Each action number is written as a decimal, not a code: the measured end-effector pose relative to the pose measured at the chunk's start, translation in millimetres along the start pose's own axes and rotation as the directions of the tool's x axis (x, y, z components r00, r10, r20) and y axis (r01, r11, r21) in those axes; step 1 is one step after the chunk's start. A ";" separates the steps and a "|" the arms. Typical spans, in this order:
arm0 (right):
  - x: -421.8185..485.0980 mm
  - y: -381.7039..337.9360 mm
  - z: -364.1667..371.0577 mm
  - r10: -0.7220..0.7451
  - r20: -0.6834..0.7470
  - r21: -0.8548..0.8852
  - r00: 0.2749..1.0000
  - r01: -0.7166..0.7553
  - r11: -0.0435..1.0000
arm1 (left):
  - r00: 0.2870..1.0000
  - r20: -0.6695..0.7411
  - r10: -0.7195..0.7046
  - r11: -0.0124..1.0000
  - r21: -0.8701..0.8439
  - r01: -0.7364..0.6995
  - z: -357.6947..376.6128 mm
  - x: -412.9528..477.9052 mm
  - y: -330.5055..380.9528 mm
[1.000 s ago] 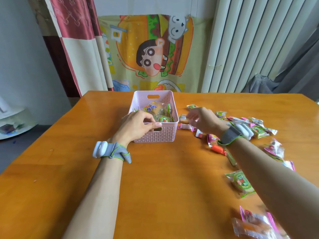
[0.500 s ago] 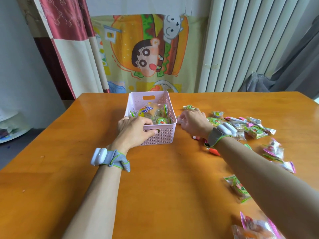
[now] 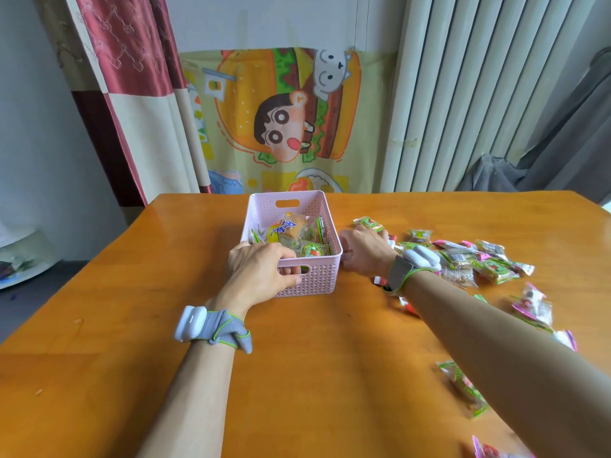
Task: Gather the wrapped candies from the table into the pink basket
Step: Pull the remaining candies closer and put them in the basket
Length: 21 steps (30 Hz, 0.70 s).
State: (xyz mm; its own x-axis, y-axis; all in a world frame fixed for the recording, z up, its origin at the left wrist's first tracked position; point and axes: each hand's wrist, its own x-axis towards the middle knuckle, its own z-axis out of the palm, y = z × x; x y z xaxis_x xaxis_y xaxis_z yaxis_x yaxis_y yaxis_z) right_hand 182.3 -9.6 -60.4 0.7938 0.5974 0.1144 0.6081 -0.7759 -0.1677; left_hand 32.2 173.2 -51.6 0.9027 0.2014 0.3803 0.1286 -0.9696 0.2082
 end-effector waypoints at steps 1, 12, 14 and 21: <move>-0.8 -0.3 -2.0 0.006 0.000 0.018 1.000 -0.006 1.000 | 1.000 -0.001 0.002 1.000 0.005 -0.002 0.2 -0.3 0.2; 2.5 3.1 -47.3 0.105 -0.380 0.400 0.919 0.061 0.914 | 1.000 0.015 -0.011 1.000 0.015 0.011 -2.4 -1.2 1.8; 4.5 -4.1 -51.6 0.116 -0.445 0.438 0.888 0.103 0.893 | 1.000 0.013 -0.008 1.000 0.014 0.008 -1.2 -1.9 2.7; 4.6 -42.6 -40.5 -0.037 -0.311 0.502 0.950 0.197 0.842 | 1.000 -0.028 0.008 1.000 0.009 -0.008 1.0 -4.2 8.4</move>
State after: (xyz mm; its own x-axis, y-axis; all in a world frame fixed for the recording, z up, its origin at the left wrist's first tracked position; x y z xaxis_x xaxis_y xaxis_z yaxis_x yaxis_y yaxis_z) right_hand 160.6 18.0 -13.1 0.7349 0.5329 0.4195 0.6628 -0.4335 -0.6105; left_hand 30.0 164.1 -52.3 0.8918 0.1976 0.4070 0.1256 -0.9724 0.1968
